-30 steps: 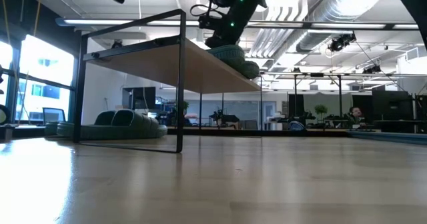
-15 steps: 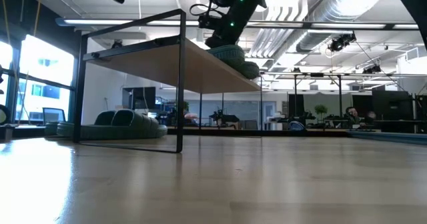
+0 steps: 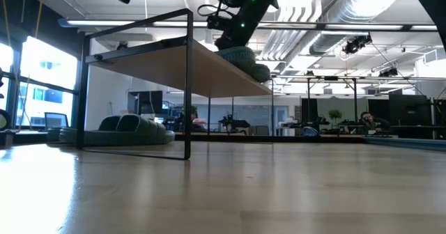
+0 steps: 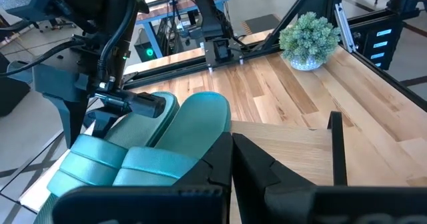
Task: Pick and place slides into the shelf
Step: Put the green slide on the shelf, then put the green slide under the shelf
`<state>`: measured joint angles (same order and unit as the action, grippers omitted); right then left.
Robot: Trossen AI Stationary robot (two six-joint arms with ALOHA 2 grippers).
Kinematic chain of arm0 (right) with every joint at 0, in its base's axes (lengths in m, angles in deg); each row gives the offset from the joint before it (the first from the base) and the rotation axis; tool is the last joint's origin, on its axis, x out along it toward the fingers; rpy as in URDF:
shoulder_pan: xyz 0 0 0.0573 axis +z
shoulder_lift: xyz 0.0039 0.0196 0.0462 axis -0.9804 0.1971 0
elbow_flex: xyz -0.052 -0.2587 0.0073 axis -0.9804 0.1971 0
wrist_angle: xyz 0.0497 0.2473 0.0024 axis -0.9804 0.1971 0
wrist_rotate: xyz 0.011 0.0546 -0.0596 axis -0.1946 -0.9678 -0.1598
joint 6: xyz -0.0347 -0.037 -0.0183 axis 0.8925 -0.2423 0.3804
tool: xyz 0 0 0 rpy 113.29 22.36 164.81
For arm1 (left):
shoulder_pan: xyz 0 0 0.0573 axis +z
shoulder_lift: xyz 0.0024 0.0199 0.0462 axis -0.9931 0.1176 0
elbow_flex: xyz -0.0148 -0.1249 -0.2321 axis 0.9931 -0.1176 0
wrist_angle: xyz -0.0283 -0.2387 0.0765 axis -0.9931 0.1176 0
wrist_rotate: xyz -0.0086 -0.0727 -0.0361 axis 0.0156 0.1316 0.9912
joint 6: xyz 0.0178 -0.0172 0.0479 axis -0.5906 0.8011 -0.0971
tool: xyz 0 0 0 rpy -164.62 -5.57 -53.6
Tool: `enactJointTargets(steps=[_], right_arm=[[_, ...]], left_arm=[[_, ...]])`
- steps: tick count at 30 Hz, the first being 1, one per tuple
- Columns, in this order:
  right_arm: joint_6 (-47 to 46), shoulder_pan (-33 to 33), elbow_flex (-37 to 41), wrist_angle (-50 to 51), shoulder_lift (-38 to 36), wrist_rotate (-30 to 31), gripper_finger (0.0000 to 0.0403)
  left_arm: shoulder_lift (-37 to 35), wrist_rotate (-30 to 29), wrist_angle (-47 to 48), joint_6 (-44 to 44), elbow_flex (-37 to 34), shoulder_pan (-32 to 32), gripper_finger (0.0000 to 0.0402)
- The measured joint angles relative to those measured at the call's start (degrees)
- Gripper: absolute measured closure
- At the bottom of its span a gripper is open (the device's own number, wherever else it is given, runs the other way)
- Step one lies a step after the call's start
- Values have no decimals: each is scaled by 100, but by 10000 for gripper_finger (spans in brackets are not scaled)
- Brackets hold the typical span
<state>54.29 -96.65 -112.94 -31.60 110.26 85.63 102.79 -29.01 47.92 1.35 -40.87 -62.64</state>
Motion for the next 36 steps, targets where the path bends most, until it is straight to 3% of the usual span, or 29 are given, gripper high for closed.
enactJointTargets(steps=[11, 28, 36], right_arm=[[42, 9, 0, 13, 0, 403, 212], [-84, 153, 0, 522, -454, 381, 208], [-823, 247, 0, 1431, -740, 153, 208]], left_arm=[[0, 0, 0, 0, 0, 0, 401], [0, 0, 1, 0, 0, -1, 401], [0, 4, -99, 175, 6, 2, 401]])
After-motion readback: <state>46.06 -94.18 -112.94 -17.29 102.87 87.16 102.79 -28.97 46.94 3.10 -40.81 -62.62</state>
